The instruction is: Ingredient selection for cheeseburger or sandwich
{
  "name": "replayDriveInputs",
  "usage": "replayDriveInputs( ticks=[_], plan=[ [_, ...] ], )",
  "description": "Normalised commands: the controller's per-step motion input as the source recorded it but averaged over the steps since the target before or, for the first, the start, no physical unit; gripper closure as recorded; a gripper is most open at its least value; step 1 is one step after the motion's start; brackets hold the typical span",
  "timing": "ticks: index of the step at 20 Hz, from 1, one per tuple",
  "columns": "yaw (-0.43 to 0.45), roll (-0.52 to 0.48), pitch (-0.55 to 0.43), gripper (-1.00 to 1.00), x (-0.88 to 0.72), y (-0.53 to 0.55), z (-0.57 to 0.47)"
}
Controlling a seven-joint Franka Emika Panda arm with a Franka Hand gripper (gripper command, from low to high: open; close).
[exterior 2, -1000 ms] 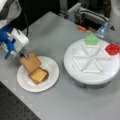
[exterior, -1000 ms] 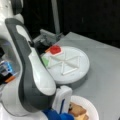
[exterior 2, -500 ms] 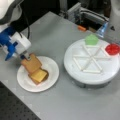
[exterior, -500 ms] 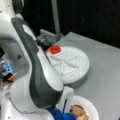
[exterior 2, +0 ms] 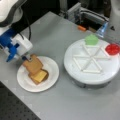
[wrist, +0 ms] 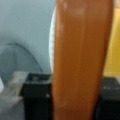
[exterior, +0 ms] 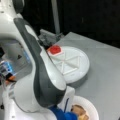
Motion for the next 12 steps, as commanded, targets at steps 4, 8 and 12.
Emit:
replayDriveInputs(
  ticks=[4,8,12],
  plan=[
    [0.061,-0.113,0.048,1.0,-0.03,0.07,-0.15],
    [0.052,-0.134,0.019,1.0,-0.07,0.08,-0.11],
    [0.037,-0.144,-0.008,1.0,-0.11,0.1,-0.03]
  ],
)
